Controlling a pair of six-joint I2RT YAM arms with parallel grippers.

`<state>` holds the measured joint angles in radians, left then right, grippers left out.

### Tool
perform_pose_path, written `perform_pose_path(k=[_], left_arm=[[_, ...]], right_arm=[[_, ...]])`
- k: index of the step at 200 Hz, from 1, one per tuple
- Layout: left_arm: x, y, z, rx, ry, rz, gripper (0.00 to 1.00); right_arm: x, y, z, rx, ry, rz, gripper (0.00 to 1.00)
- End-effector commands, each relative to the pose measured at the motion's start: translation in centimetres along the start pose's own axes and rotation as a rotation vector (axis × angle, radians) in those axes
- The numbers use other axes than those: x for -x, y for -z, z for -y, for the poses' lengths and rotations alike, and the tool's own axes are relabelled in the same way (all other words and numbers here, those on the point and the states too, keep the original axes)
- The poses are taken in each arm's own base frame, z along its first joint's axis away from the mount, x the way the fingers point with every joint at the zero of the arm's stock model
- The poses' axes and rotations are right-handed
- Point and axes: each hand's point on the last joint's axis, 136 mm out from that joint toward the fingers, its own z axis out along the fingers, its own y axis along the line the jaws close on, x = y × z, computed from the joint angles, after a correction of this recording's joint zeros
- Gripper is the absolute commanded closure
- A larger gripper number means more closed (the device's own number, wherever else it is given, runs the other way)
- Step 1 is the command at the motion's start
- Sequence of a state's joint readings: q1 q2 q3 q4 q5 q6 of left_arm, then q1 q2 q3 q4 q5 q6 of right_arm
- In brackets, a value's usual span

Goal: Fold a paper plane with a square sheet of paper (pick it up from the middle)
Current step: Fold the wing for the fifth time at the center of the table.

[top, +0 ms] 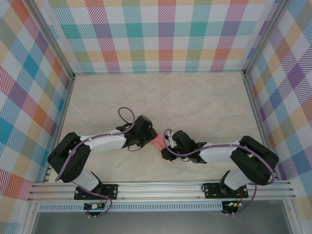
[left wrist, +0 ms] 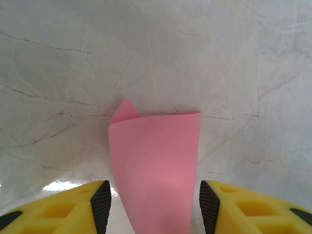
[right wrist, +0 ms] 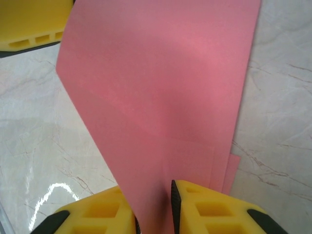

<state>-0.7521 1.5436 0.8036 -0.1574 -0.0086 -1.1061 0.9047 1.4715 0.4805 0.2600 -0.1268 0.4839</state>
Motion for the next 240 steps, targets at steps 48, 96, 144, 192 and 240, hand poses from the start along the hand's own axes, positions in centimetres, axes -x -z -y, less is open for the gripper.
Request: perform_pose_path(k=[48, 96, 144, 192, 240], left_arm=[[-0.3, -0.2, 0.1, 0.024, -0.028, -0.024, 0.82], [-0.3, -0.3, 0.5, 0.025, -0.04, -0.035, 0.88], [-0.5, -0.7, 0.2, 0.039, -0.044, -0.042, 0.89], [-0.5, -0.9, 0.2, 0.044, -0.043, -0.045, 0.89], [-0.5, -0.9, 0.3, 0.041, -0.043, -0.046, 0.89]], right_arm=[[-0.4, 1.3, -0.1, -0.055, 0.129, -0.031, 0.66], [-0.5, 1.3, 0.2, -0.113, 0.161, -0.068, 0.68], [0.0, 1.3, -0.4, -0.142, 0.199, -0.072, 0.68], [0.1, 1.3, -0.5, -0.174, 0.22, -0.076, 0.71], [0.1, 1.0, -0.1, -0.199, 0.215, -0.077, 0.85]])
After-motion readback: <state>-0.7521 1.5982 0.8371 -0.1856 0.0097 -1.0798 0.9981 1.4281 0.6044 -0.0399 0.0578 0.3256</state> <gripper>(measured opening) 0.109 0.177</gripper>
